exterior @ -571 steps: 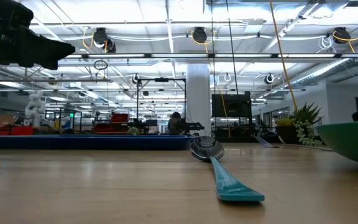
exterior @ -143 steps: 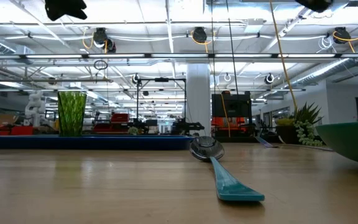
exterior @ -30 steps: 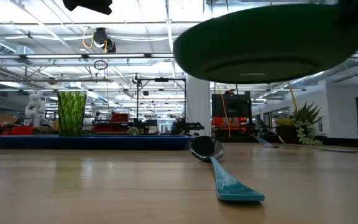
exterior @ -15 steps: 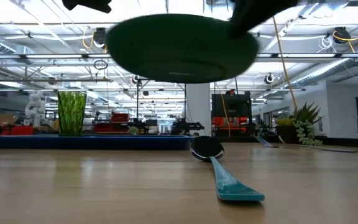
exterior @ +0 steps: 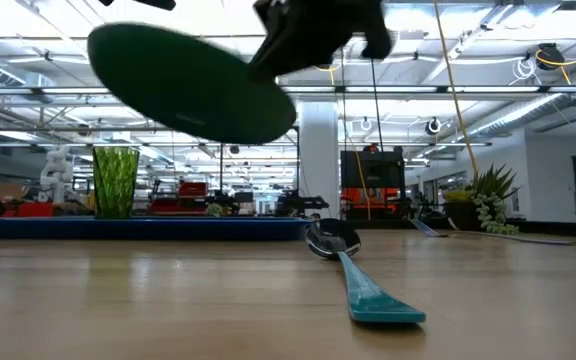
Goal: Pick and place plate/cup/fork/spoon on tray
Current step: Put the green plate on the blue food tray
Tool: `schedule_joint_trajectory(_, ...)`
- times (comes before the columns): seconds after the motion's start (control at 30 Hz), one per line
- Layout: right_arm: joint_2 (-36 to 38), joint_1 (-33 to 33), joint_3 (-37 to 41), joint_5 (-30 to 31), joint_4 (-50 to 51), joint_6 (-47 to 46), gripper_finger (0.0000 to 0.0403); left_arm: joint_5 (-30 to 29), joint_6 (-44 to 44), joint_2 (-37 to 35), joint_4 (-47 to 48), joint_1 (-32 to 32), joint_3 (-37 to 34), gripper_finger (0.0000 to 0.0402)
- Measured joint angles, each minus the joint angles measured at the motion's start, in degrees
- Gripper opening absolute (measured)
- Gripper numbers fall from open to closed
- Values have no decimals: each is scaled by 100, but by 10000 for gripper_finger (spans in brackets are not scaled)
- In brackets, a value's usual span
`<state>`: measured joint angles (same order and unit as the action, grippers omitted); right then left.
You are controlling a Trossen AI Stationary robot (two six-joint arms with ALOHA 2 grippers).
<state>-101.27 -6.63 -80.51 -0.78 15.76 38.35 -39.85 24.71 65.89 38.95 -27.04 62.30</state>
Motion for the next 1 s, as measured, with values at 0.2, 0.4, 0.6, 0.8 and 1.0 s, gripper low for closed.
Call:
schedule_joint_trajectory(0.2,-512,482,2,-103,-667,540,0,-273,-164,-39,-13,117,0,147)
schedule_joint_trajectory(0.4,-904,930,-247,-343,-1077,663,0,-320,-173,-42,-32,388,0,147)
schedule_joint_trajectory(0.6,-1527,1210,-1065,-586,-743,634,0,-562,-198,-42,-272,657,0,147)
schedule_joint_trajectory(0.8,-2099,1361,-1705,-702,-634,726,0,-823,-186,-42,-265,742,0,147)
schedule_joint_trajectory(1.0,-2590,1546,-2119,-849,-751,724,0,-1123,-199,-42,-176,753,0,147)
